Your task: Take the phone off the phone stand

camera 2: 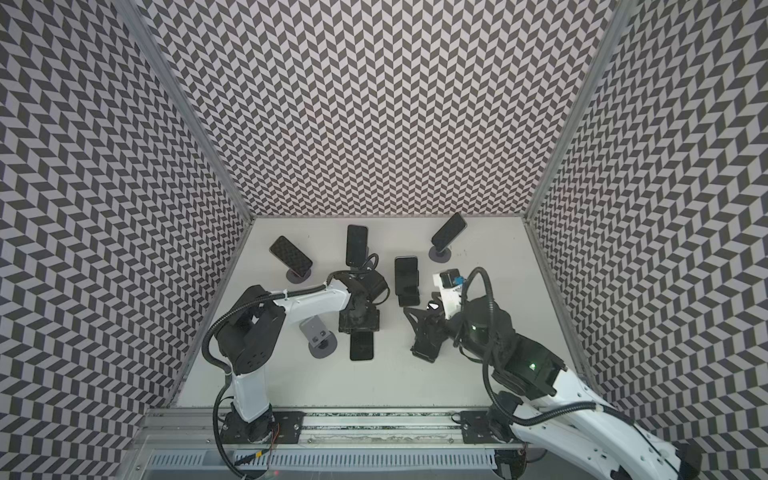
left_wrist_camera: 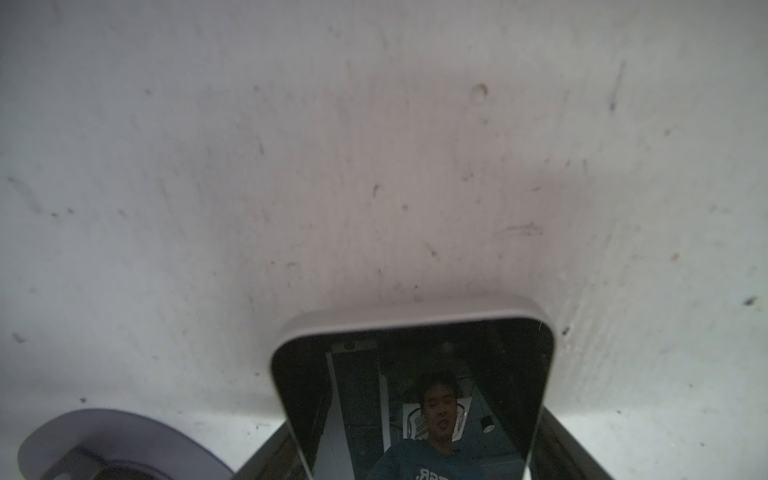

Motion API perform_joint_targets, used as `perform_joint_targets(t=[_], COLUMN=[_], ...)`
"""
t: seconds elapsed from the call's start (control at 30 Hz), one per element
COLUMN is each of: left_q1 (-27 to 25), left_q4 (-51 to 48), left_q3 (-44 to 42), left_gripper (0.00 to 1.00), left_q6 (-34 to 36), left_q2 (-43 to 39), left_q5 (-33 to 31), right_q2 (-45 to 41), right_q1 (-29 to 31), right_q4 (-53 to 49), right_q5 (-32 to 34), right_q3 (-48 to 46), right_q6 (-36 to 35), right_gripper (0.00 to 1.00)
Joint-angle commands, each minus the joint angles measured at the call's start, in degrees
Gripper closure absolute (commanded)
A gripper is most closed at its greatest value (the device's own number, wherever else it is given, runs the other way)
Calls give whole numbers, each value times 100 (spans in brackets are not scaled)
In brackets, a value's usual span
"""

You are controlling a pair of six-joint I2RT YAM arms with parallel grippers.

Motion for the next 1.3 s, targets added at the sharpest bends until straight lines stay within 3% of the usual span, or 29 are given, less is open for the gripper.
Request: perform_joint_targets(t=[0.0, 0.33, 0.87, 1.27], left_q1=[-33, -47, -40, -46], left_q4=[-45, -99, -16, -56], left_q3=[34, 27, 158, 658], left_gripper=[24, 19, 19, 14], left_q6=[-93, -93, -51, 39], left_q2=[184, 183, 204, -118], left_q5=[-106, -127, -37, -270], right_q2=[-100, -110, -33, 464], right_q1=[-27, -27, -26, -27], right_q4=[119, 118, 23, -223], right_q5=[74, 70, 73, 880], right_q3=[-48, -63, 26, 507], right_q6=[1, 2, 58, 324], right_gripper=[13, 13, 12, 10])
